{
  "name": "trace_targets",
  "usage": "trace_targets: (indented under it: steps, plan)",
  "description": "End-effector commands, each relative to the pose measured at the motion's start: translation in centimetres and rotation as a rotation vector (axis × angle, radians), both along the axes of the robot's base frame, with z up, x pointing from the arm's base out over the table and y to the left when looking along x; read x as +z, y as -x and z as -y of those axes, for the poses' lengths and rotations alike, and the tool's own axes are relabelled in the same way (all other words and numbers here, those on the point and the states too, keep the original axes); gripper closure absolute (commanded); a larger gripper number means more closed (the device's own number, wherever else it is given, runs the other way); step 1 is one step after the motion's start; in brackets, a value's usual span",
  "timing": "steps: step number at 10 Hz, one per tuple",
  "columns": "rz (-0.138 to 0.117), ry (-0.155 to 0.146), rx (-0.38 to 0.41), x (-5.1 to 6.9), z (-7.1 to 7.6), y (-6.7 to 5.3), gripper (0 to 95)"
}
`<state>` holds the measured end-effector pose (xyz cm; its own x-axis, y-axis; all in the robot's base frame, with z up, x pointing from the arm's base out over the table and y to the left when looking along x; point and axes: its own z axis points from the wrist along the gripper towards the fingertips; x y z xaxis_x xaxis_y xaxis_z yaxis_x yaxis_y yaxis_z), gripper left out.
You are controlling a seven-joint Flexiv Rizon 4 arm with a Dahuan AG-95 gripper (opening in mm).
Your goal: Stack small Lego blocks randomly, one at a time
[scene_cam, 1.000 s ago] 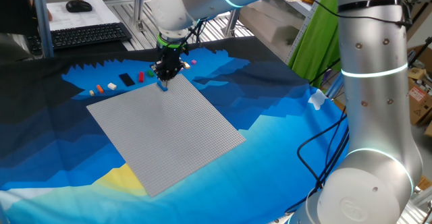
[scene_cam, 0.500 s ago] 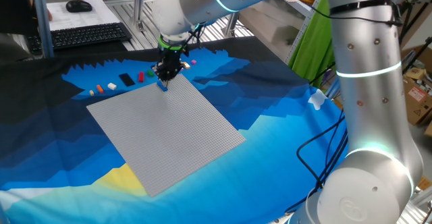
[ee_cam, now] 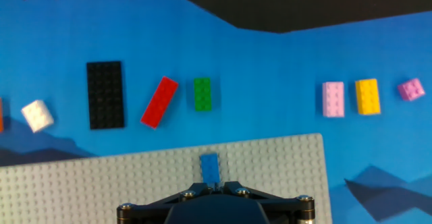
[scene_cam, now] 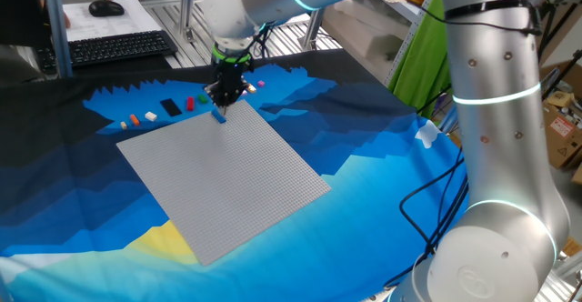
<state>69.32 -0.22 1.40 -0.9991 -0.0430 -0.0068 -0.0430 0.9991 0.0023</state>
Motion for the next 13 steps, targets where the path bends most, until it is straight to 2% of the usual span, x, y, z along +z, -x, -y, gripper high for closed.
trace_targets:
  steps: [1,4,7,9,10,13]
  plan:
    - [0.013,0.005,-0.005,-0.3,0.1,0.7,95.0]
    - [0.017,0.004,-0.004,0.2,-0.1,0.8,95.0]
    - [0.048,0.017,-0.01,0.6,-0.2,0.5,95.0]
    - [0.045,0.008,-0.017,1.2,-0.3,-0.2,95.0]
    - [0.039,0.007,-0.025,2.0,-0.6,-1.3,76.0]
    - [0.04,-0.002,-0.043,2.4,-0.9,-3.5,76.0]
